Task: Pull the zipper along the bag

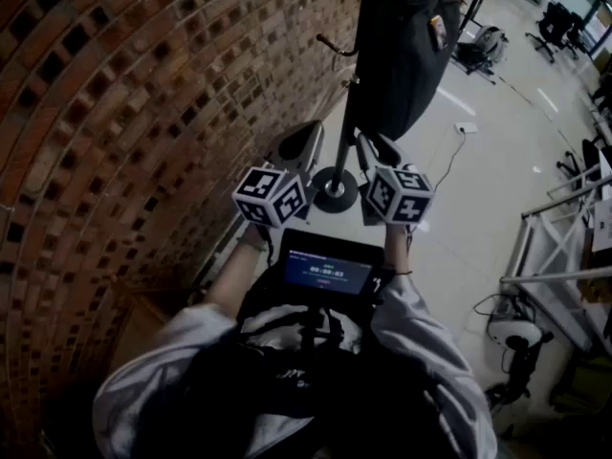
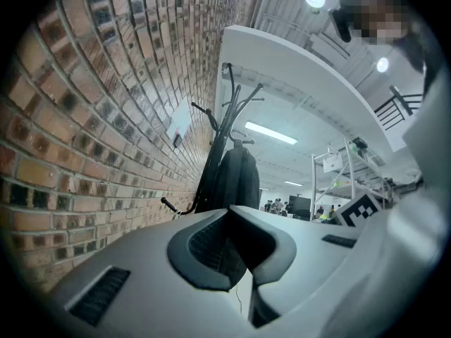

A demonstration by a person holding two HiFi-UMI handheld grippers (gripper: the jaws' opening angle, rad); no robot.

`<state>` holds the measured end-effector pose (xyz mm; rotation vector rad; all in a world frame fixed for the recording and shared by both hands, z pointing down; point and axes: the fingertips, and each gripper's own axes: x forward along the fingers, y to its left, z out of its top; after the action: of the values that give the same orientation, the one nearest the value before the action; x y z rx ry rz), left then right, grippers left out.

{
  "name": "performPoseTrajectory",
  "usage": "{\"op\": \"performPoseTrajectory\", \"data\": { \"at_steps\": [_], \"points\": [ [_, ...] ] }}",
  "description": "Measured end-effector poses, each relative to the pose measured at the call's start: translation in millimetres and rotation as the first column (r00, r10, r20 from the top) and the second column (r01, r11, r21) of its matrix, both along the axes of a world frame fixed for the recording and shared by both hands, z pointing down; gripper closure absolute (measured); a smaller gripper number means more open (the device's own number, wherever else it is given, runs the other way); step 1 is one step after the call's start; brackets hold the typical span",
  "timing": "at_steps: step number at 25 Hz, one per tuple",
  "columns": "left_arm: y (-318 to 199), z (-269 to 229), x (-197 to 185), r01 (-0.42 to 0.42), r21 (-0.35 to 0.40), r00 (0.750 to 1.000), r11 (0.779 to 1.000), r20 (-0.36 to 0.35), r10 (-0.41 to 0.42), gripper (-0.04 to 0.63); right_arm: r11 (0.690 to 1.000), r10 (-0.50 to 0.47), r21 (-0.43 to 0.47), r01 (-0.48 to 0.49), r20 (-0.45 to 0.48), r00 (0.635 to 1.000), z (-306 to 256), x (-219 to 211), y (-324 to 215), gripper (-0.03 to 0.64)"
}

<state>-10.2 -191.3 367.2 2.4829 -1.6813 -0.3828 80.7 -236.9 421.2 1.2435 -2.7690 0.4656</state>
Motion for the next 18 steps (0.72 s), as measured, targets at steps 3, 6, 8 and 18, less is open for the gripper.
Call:
{"op": "performPoseTrajectory", "data": {
  "at_steps": [3, 6, 8, 18],
  "points": [
    [-9.5, -1.0, -8.0, -0.013, -0.008, 1.000, 1.000, -0.012, 0.013, 0.588, 0.999, 0.044, -0.031, -0.045, -0.019, 0.999, 7.3, -1.3, -14.8, 0.485],
    [-35.0, 1.7, -29.1, -0.050, -0.007, 0.999, 0.999, -0.012, 0.050, 0.588, 0.993, 0.096, -0.071, -0.097, -0.027, 0.995, 15.5, -14.3, -40.3, 0.466],
    [-51.2, 2.9, -37.2, -0.076, -0.009, 0.997, 0.997, -0.019, 0.076, 0.588, 0.987, 0.134, -0.088, -0.136, -0.025, 0.991, 18.4, -18.3, -54.2, 0.466],
    [-92.7, 11.0, -31.3, -0.210, -0.028, 0.978, 0.977, -0.014, 0.209, 0.588, 0.974, 0.202, -0.108, -0.201, 0.003, 0.979, 10.2, -34.9, -75.2, 0.466]
  ]
}}
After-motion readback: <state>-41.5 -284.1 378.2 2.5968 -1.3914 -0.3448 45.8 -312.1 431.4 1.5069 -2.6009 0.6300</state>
